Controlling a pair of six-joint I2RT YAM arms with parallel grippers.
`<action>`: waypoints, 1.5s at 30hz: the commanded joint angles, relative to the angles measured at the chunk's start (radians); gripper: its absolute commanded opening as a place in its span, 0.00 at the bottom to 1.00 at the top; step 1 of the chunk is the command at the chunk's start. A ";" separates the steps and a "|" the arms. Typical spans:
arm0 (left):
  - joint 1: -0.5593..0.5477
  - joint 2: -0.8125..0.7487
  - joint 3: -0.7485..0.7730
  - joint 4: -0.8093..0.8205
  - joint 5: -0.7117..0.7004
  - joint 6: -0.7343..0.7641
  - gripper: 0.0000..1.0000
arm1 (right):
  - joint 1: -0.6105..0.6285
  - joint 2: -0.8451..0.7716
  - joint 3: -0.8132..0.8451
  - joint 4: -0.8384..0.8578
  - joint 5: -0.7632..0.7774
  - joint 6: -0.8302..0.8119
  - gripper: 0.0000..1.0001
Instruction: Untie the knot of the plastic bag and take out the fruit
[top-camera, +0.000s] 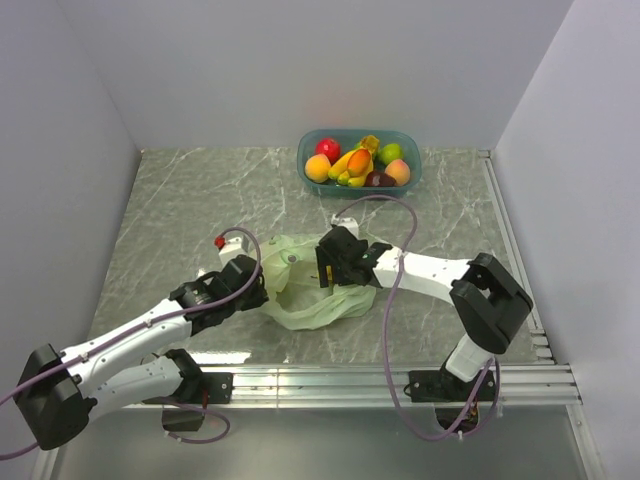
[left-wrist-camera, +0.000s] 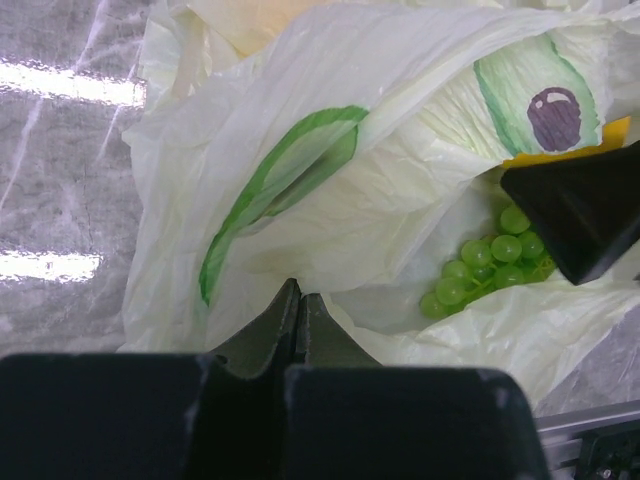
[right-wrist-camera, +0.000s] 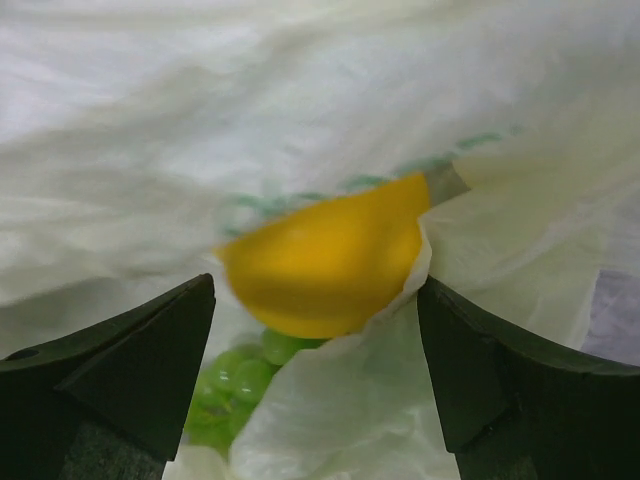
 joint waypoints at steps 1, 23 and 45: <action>0.001 -0.027 -0.009 0.003 0.007 0.008 0.01 | -0.016 -0.019 -0.084 0.040 0.025 0.043 0.89; 0.002 0.011 0.011 0.034 0.024 0.033 0.01 | -0.009 -0.157 0.063 0.046 -0.035 -0.072 0.84; 0.001 0.027 0.014 0.014 0.013 0.022 0.00 | -0.009 0.009 -0.065 0.157 -0.081 -0.067 0.60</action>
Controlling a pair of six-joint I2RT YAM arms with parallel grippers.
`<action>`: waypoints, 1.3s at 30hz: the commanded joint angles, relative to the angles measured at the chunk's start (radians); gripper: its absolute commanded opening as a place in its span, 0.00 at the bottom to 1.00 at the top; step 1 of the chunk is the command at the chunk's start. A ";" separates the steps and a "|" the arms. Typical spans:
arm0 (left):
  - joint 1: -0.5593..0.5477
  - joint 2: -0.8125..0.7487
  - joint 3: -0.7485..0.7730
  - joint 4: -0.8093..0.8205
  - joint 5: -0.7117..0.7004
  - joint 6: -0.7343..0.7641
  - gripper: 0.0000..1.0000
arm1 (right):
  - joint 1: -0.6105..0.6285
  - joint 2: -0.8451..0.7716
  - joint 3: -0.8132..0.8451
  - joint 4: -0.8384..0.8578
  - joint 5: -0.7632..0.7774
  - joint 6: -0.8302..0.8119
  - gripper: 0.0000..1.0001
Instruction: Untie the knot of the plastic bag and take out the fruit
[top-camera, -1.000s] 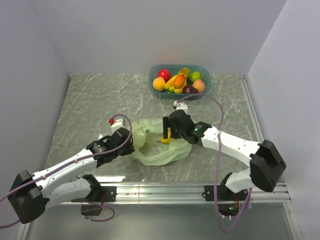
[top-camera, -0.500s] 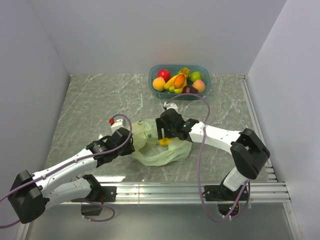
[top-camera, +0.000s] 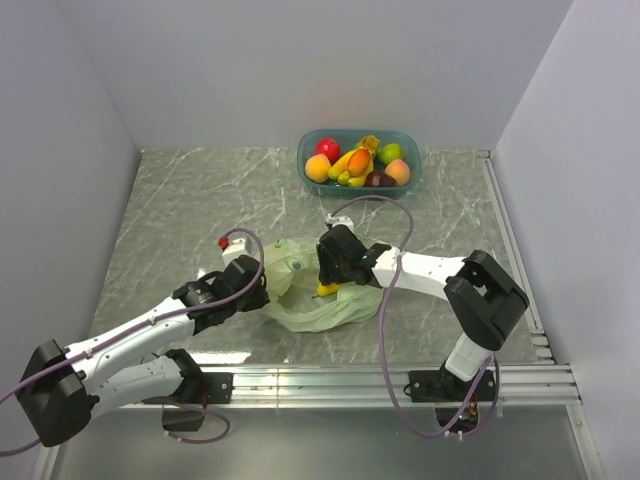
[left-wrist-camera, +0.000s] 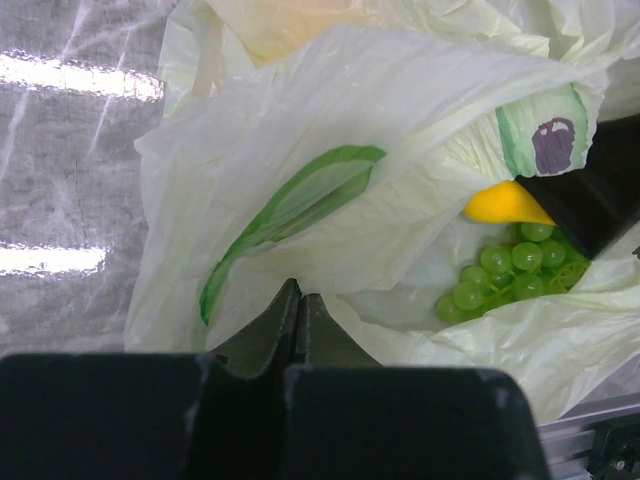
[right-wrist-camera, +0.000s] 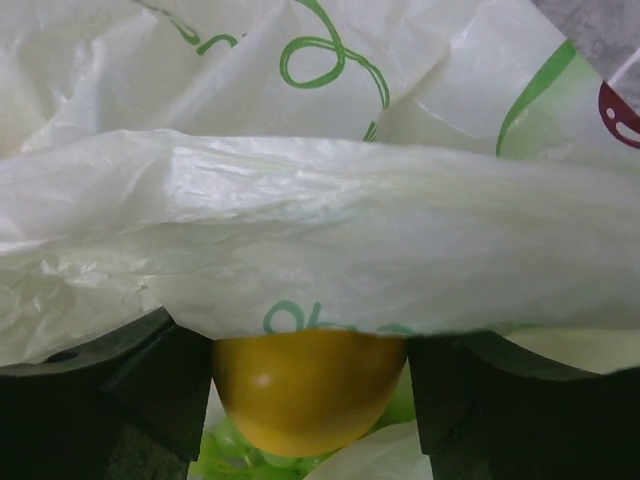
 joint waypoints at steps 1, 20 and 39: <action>0.001 0.013 0.022 0.006 -0.013 0.002 0.01 | 0.011 -0.031 -0.004 0.020 -0.016 -0.009 0.38; 0.001 0.036 0.052 -0.010 -0.053 0.012 0.01 | -0.242 -0.318 0.357 0.018 -0.156 -0.236 0.09; 0.001 -0.028 0.056 -0.032 -0.056 -0.010 0.01 | -0.657 0.477 1.068 -0.058 -0.085 -0.110 0.88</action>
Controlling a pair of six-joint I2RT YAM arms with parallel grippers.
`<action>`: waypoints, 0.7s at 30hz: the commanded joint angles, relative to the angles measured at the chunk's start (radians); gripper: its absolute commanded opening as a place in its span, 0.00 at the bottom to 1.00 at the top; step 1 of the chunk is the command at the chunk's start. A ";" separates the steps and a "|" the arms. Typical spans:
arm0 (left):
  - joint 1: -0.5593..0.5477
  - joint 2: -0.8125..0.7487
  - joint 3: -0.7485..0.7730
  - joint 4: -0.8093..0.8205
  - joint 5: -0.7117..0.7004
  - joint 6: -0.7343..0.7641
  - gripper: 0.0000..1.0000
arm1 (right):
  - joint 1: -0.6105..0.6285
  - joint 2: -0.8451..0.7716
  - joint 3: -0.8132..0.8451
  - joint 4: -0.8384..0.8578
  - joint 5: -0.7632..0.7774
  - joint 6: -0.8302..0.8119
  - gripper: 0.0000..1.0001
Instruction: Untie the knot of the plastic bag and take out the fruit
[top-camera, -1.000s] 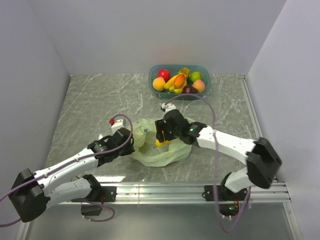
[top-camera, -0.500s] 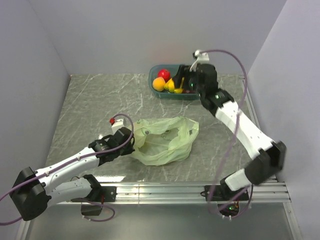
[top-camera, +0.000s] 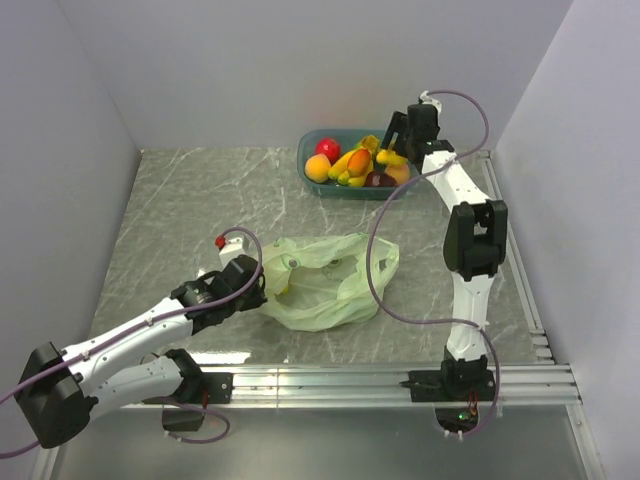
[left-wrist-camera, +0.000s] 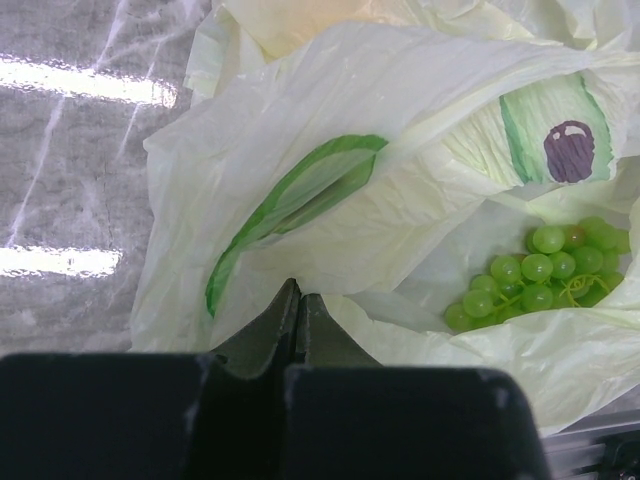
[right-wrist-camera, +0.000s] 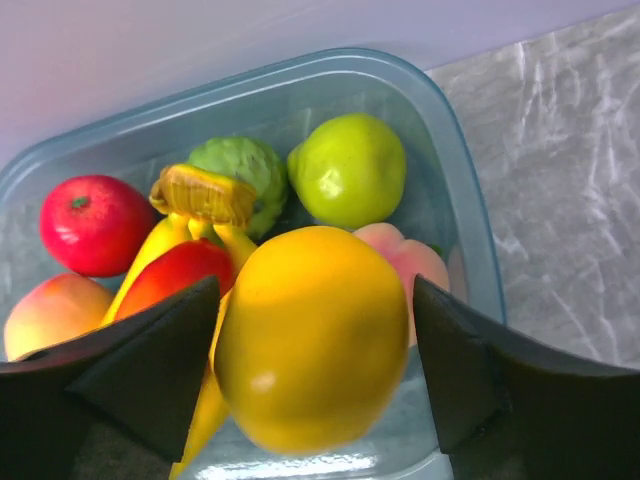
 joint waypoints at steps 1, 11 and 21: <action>0.001 -0.016 0.041 0.009 -0.017 -0.006 0.01 | 0.012 -0.020 0.114 -0.018 -0.042 0.001 0.91; 0.002 -0.036 0.022 0.043 -0.013 0.023 0.01 | 0.108 -0.335 -0.153 -0.069 -0.125 -0.045 0.87; 0.001 -0.076 -0.048 0.114 0.053 0.058 0.01 | 0.599 -0.693 -0.614 -0.196 -0.091 -0.082 0.65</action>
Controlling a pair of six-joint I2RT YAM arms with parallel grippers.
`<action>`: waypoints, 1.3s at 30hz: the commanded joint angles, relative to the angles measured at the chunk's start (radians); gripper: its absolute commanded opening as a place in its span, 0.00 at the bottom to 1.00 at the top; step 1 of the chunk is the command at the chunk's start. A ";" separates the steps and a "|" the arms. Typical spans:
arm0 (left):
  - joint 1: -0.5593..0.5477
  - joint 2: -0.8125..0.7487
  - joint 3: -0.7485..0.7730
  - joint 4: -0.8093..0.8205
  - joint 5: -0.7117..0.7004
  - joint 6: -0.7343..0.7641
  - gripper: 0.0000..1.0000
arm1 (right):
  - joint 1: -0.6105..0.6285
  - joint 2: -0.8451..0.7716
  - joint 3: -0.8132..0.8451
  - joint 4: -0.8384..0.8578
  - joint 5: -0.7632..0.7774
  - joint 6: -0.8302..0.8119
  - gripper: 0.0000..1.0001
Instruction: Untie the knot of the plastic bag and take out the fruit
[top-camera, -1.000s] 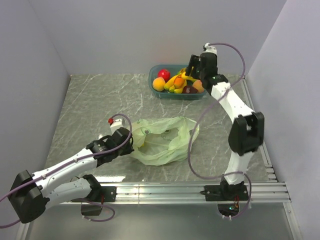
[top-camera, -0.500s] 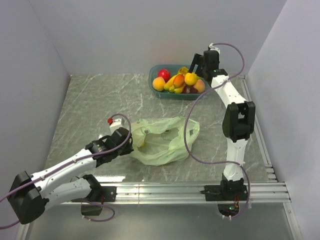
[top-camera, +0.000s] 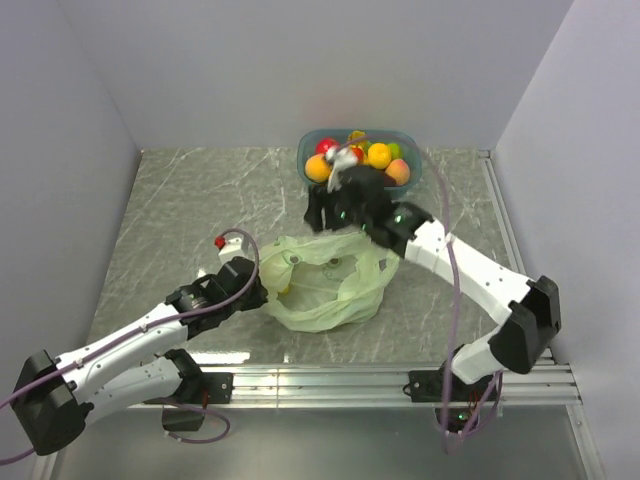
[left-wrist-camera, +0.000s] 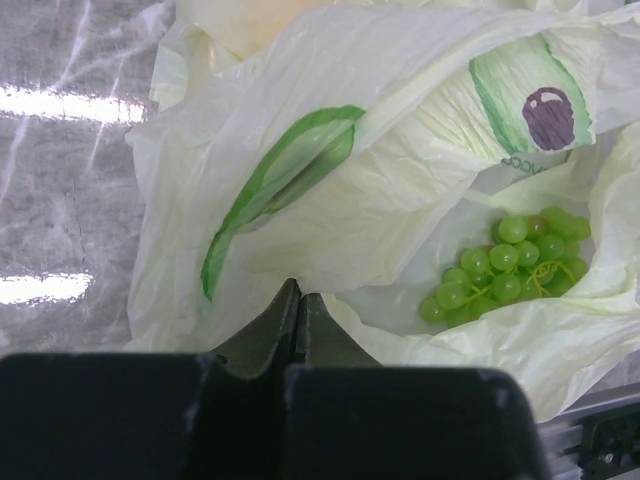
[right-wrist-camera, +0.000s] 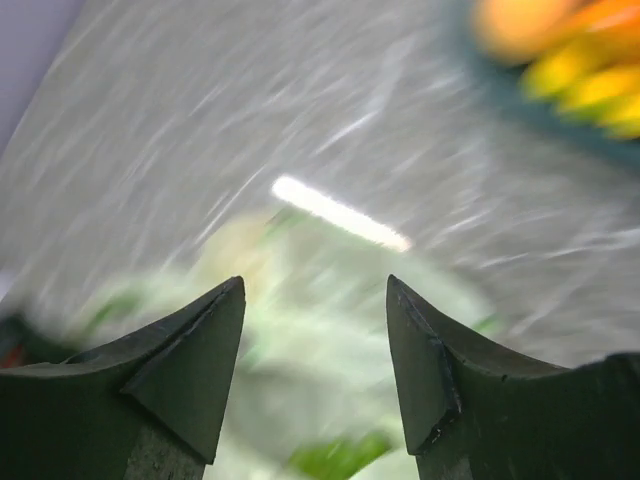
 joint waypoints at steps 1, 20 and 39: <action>0.001 -0.028 -0.022 0.055 0.034 0.033 0.01 | 0.116 -0.048 -0.124 -0.117 0.047 0.004 0.65; 0.001 -0.055 -0.057 0.047 0.049 0.026 0.01 | 0.283 -0.174 -0.601 -0.237 0.214 0.360 0.64; 0.002 -0.017 -0.051 0.058 0.047 0.019 0.01 | 0.267 -0.013 -0.617 0.213 0.179 0.280 0.24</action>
